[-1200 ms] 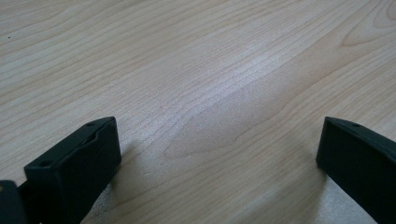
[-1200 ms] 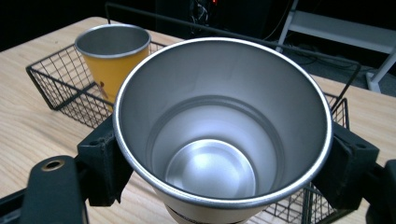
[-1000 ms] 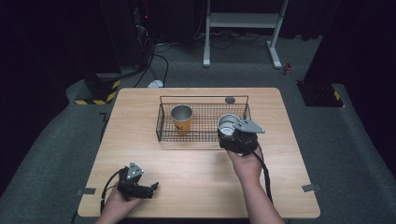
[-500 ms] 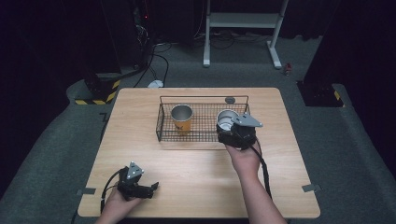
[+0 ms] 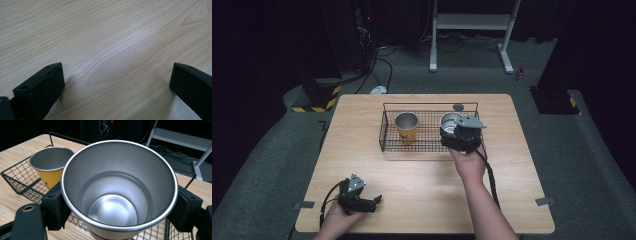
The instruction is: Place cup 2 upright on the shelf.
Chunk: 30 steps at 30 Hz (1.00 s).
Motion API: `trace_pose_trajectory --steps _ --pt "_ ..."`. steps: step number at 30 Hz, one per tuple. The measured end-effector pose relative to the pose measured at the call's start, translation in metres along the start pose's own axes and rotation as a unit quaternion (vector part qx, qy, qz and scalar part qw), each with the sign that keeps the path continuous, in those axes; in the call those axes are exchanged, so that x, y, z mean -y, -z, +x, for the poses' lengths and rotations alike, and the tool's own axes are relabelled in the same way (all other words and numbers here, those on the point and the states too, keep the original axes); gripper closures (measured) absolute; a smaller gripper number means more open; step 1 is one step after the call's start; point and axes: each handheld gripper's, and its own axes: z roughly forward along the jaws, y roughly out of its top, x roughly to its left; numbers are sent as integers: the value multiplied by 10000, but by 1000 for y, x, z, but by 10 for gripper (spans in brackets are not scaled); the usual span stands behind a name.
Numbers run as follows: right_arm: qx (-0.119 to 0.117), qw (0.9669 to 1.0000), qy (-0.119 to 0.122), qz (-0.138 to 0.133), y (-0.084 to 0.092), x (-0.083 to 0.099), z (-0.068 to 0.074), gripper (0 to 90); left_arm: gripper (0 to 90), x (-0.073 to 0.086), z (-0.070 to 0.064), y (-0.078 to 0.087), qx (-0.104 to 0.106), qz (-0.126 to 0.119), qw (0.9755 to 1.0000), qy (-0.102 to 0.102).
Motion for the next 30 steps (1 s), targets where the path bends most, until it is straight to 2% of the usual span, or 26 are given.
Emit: trace_pose_trajectory --steps 14,15,30 --pt "122 9999 -3 92 -22 -10 -4 186 1 0 0 0 4 0 10000 -5" --pt "129 9998 -67 106 -23 -11 -4 186 1 0 0 0 4 2 10000 -7" --pt "267 9993 -151 225 -42 -18 -12 186 1 0 0 0 6 -3 10000 -3"
